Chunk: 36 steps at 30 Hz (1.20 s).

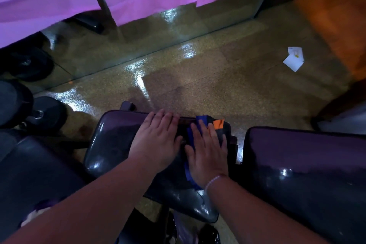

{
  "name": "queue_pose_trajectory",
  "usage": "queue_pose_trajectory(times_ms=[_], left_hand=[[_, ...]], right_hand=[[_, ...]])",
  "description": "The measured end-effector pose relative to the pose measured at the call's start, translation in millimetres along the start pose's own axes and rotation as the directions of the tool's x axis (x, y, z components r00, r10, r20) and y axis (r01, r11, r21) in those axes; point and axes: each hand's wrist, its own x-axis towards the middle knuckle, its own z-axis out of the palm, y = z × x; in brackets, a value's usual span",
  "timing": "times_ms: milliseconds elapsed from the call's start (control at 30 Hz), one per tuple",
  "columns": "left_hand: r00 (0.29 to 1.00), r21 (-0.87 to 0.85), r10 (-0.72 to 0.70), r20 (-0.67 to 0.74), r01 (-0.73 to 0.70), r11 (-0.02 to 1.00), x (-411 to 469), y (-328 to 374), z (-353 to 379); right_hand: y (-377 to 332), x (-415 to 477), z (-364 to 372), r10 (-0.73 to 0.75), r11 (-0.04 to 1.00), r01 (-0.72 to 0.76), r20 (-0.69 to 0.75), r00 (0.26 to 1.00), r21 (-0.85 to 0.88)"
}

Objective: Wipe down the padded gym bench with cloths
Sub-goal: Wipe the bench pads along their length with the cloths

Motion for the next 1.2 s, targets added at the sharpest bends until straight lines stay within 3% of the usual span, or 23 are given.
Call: queue_pose_trajectory(times_ms=[133, 233, 300, 400, 467, 633, 800, 900, 1033, 1133, 1200], left_hand=[[1.000, 0.002, 0.007, -0.021, -0.007, 1.000, 0.5, 0.1, 1.4], [1.000, 0.010, 0.003, -0.026, -0.003, 1.000, 0.2, 0.7, 3.1], [1.000, 0.009, 0.008, -0.026, -0.008, 1.000, 0.5, 0.2, 2.9], [1.000, 0.008, 0.005, -0.023, -0.005, 1.000, 0.5, 0.2, 2.3], [1.000, 0.005, 0.001, -0.023, -0.001, 1.000, 0.8, 0.9, 3.3], [1.000, -0.001, 0.000, -0.030, 0.000, 1.000, 1.6, 1.5, 5.8], [0.999, -0.003, -0.006, -0.033, 0.006, 1.000, 1.3, 1.8, 6.3], [0.999, 0.006, 0.002, -0.042, -0.002, 1.000, 1.5, 1.6, 6.5], [0.999, 0.004, -0.001, -0.034, 0.001, 1.000, 1.2, 0.6, 5.8], [0.999, -0.008, -0.001, -0.038, 0.001, 1.000, 1.1, 1.8, 5.8], [0.999, -0.008, -0.004, -0.042, 0.004, 1.000, 1.3, 2.1, 4.6]], right_hand=[[33.0, 36.4, 0.3, 0.095, 0.994, -0.094, -0.008, 0.995, 0.052], [59.7, 81.2, 3.0, 0.219, 0.962, -0.239, 0.150, 0.964, 0.133], [61.3, 90.0, 6.1, 0.301, 0.923, -0.334, 0.183, 0.936, 0.190], [48.7, 51.9, 9.9, 0.527, 0.759, -0.508, 0.073, 0.846, 0.407], [34.2, 4.4, 10.6, 0.629, 0.635, -0.579, 0.093, 0.772, 0.511], [1.2, -66.8, 21.4, 0.645, 0.696, -0.643, 0.116, 0.756, 0.320], [12.7, -24.0, 16.2, 0.672, 0.654, -0.666, 0.129, 0.729, 0.359], [30.4, 28.8, 5.5, 0.605, 0.735, -0.579, 0.045, 0.795, 0.354], [23.9, 69.6, -2.1, 0.347, 0.933, -0.347, 0.015, 0.938, 0.098], [1.4, 32.4, 2.1, 0.145, 0.989, -0.145, -0.056, 0.988, 0.017], [-6.7, -16.9, 11.2, 0.019, 1.000, -0.019, -0.030, 0.999, 0.004]])
